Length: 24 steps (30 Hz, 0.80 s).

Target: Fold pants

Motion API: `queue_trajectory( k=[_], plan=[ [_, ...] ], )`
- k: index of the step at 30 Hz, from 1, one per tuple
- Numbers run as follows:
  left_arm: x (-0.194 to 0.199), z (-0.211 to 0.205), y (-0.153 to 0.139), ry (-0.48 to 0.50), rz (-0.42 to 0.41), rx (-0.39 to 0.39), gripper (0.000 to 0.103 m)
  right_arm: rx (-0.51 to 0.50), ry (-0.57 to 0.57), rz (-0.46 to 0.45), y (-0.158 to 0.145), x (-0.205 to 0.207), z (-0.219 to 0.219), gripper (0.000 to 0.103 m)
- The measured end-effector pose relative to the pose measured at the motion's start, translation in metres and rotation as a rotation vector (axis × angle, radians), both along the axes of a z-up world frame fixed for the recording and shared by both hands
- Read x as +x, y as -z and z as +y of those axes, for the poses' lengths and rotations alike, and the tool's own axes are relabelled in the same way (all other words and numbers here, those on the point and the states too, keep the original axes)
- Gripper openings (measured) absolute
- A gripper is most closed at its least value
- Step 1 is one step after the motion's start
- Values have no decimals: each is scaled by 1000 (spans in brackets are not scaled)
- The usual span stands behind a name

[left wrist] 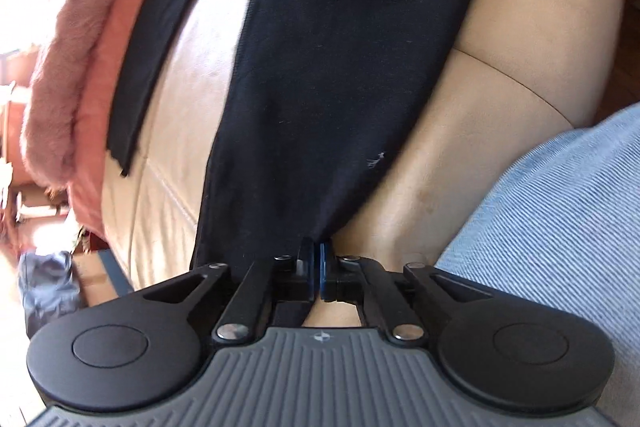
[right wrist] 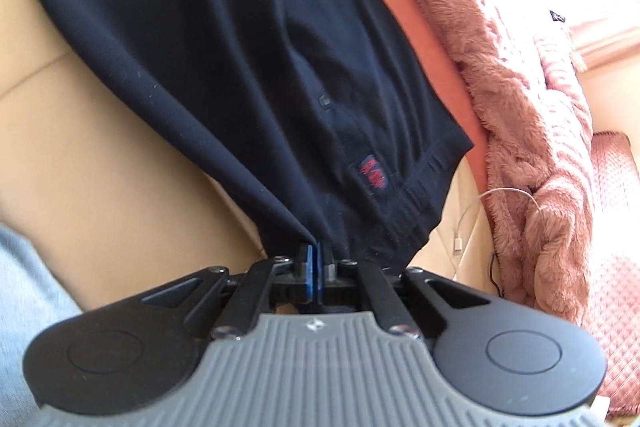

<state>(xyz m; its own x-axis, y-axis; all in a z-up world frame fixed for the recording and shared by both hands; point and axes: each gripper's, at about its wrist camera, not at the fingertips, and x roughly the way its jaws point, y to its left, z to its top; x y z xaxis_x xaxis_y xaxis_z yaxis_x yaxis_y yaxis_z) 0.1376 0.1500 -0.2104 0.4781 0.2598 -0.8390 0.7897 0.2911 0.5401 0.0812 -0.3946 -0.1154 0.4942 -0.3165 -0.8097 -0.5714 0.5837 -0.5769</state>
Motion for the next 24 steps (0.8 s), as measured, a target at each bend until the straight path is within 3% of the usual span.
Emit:
queue_trajectory(
  k=[6,8,17,21,24],
  plan=[
    [5,1,-5,-25,52,6,2,-54,-69,25,11,-10,0,0],
    [10,5,-8,-47,80,-9,7,-44,-62,46,14,-11,-2,6],
    [14,19,-5,17,185,36,11,-35,-23,60,28,-14,-3,8],
    [11,14,0,12,163,49,8,-34,-17,57,33,-11,-1,8],
    [4,14,0,-25,67,39,4,-36,-16,53,35,-11,-1,6]
  ],
)
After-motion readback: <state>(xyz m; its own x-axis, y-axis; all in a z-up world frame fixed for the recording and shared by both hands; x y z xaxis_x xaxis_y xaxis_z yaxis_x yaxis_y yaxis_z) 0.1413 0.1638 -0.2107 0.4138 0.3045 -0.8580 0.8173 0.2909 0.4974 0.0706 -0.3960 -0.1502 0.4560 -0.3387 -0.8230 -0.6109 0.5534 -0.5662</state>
